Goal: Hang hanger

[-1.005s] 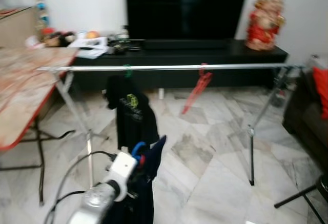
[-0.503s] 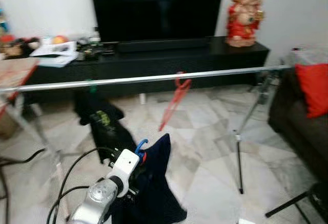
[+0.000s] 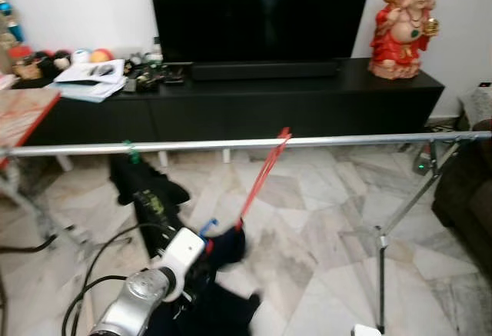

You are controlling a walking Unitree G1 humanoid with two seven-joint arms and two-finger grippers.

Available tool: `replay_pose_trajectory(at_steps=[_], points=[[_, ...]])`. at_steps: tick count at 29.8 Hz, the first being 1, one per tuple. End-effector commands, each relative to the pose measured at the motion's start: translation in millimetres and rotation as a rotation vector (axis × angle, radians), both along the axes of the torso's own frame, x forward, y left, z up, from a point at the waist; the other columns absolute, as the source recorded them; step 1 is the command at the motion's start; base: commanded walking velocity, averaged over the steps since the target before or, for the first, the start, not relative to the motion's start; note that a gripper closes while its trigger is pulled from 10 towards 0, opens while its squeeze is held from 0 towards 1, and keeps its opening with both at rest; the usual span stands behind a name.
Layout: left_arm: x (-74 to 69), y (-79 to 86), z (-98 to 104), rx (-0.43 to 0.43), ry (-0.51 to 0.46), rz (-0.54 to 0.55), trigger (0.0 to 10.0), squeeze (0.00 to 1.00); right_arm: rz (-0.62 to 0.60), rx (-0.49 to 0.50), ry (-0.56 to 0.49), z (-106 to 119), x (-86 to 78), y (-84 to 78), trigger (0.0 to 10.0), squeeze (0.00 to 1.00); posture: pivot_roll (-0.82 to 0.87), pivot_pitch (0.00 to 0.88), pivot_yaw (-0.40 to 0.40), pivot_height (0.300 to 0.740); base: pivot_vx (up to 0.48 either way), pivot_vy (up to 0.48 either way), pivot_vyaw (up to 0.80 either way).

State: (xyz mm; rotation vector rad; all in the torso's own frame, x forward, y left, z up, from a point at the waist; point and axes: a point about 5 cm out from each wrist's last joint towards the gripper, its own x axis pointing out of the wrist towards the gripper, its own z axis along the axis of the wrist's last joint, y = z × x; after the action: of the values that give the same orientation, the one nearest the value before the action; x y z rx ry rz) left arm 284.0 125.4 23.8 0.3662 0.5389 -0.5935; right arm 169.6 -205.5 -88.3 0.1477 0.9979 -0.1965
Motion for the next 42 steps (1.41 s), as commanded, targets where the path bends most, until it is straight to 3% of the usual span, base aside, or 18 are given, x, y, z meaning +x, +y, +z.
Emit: replay_pose_trajectory(at_steps=[1,5,10,14,17,25,31,35,42], points=[[6.9,18.7,4,0.056,-0.025,0.062,10.0,0.00,0.010,0.020,-0.010,1,5.0,8.5,10.0,0.00,0.05,0.032,-0.016,0.740,0.000,0.000,0.00],[18.8,21.8,13,0.071,-0.078,0.143,10.0,0.00,0.005,0.023,-0.019,2,7.1,8.1,10.0,0.00,0.05,0.032,-0.019,0.740,0.000,0.000,0.00],[25.5,16.8,21,0.032,-0.101,0.141,10.0,0.00,0.005,0.021,-0.022,2,8.4,8.1,10.0,0.00,0.05,0.031,-0.020,0.740,0.000,0.000,0.00],[30.3,-0.6,30,-0.057,-0.103,0.034,10.0,0.00,0.000,0.019,-0.030,4,11.0,8.1,10.0,0.00,0.05,0.030,-0.020,0.740,0.000,0.000,0.00],[36.5,-7.3,35,-0.064,-0.113,-0.014,10.0,0.00,0.001,0.022,-0.032,4,11.7,9.3,10.0,0.00,0.05,0.027,-0.022,0.740,0.000,0.000,0.00],[62.3,-15.3,58,-0.131,-0.221,0.112,10.0,0.00,0.000,0.022,-0.034,4,12.3,9.1,10.0,0.00,0.04,0.022,-0.023,0.740,0.000,0.000,0.00],[58.9,-13.9,56,-0.171,-0.241,0.132,10.0,0.00,-0.012,0.017,-0.041,5,12.7,5.9,10.0,0.00,0.04,0.022,-0.023,0.740,0.000,0.000,0.00],[47.9,-9.5,45,-0.165,-0.236,0.125,10.0,0.00,-0.014,0.012,-0.035,4,10.4,5.1,10.0,0.00,0.05,0.030,-0.029,0.740,0.000,0.000,0.00],[48.4,-14.7,44,-0.167,-0.241,0.097,10.0,0.00,-0.018,0.010,-0.038,4,10.7,5.5,10.0,0.00,0.04,0.025,-0.025,0.740,0.280,0.000,0.00]])
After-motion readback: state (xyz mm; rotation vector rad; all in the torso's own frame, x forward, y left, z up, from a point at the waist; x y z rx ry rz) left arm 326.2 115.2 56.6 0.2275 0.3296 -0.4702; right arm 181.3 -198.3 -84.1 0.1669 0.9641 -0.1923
